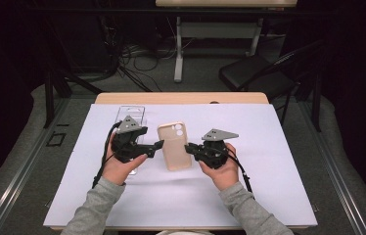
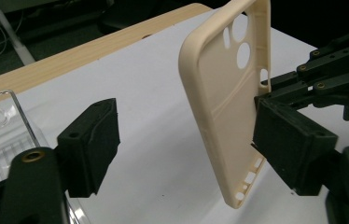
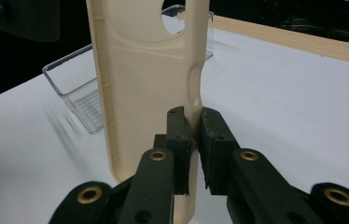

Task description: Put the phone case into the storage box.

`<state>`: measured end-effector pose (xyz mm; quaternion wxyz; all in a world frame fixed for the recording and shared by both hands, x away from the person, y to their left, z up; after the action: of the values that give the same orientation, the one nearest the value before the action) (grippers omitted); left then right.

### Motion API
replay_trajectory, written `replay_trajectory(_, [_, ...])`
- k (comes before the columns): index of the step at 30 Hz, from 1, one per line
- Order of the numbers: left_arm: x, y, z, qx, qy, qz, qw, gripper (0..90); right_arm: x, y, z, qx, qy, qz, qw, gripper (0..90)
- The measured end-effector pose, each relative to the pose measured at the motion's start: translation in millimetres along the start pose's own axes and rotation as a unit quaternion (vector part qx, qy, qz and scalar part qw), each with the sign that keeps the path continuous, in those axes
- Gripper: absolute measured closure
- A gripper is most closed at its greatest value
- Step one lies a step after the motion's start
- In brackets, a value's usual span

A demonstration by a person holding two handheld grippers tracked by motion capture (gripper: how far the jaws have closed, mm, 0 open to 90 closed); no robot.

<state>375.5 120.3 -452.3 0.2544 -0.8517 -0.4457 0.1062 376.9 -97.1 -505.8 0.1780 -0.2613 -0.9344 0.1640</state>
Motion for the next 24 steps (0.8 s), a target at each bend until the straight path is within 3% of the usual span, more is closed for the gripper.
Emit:
replay_trajectory(13, [-1.9,-1.5,0.4,-0.009,0.014,-0.012,0.9998,38.5,6.9,6.5,4.6,0.009,-0.004,-0.002,1.0,83.1])
replay_trajectory(24, [-1.7,2.3,3.9,0.005,0.018,-0.022,0.9996,46.9,8.9,8.8,6.9,0.014,-0.008,-0.001,0.9999,83.0])
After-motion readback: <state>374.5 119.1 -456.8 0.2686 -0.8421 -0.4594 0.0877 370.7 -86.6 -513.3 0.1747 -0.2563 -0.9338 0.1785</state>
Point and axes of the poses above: each handheld gripper's, and its own axes: y roughly forward along the jaws, z roughly out of its underside, x roughly to its left, the point moved 4 cm from there along y, roughly forward along the jaws, and after that the axes turned 11 degrees about -z, right-handed, at the moved point
